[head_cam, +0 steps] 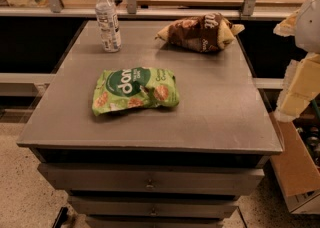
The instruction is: Move brown chip bag near blue plastic bottle
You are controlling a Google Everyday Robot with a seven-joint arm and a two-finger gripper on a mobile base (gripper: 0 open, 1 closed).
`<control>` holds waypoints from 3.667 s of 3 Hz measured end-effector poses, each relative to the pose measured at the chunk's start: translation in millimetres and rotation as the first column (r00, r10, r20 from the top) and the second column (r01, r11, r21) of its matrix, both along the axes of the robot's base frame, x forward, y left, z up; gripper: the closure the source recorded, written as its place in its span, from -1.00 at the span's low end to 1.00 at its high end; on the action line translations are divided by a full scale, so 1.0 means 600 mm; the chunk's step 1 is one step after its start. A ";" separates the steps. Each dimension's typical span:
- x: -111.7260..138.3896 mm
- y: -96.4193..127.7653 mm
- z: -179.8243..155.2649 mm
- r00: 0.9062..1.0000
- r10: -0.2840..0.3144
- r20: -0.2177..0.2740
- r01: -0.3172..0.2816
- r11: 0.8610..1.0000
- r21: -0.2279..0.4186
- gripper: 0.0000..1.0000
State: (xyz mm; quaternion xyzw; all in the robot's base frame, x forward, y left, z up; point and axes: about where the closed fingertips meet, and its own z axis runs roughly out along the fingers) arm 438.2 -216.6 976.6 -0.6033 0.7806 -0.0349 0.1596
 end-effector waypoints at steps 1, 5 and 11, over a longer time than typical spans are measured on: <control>0.000 0.000 0.000 1.000 0.000 0.000 0.000 1.000 0.000 -1.00; 0.031 -0.005 0.015 0.950 -0.280 0.140 0.245 0.944 0.221 -1.00; 0.122 0.000 0.017 0.741 -0.664 0.098 0.533 0.671 0.516 -1.00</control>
Offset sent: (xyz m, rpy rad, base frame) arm 0.0028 -0.0039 0.0043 0.0463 -0.0412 -0.0397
